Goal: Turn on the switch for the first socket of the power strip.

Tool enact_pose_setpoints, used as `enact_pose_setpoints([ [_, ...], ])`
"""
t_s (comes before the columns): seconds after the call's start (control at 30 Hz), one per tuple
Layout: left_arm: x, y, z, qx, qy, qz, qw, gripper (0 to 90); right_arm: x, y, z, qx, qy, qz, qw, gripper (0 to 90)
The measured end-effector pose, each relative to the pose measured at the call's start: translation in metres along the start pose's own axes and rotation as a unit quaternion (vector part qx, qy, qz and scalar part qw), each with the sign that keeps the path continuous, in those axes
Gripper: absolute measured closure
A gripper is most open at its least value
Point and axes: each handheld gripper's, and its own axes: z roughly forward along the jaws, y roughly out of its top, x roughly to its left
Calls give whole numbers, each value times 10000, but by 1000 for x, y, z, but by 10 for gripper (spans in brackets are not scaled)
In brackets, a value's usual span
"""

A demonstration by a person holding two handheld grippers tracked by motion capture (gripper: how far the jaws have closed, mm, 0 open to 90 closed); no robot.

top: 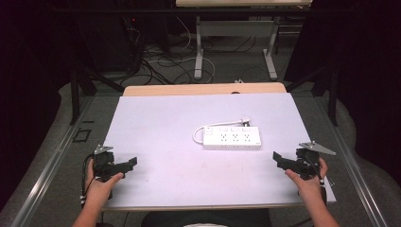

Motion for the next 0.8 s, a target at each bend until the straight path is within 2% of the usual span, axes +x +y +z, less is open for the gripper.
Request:
enact_pose_setpoints([
  [0.03,0,0,1,16,-7,-8,10000,2,0,0,-1,67,-31,-11,10000,40],
  [0.1,0,-1,2,-21,-3,-22,10000,2,-1,0,1,17,-10,-2,10000,40],
  [0.57,3,-1,4,-15,17,-26,10000,2,-6,-2,5,136,-32,88,9999,40],
  [0.6,3,-1,4,-17,18,-40,10000,2,-5,-3,8,-52,-77,120,9999,40],
  [0.63,3,-1,4,13,19,-32,10000,2,-7,-2,6,135,-46,50,9999,40],
  [0.67,4,-1,4,16,21,-32,10000,2,-7,-2,5,174,-61,64,9998,40],
  [0.73,4,0,3,91,-12,-22,10000,2,-7,-3,6,119,-67,49,9999,40],
  [0.8,3,0,5,-18,18,-42,10000,2,-7,-3,8,46,-87,87,9999,40],
])
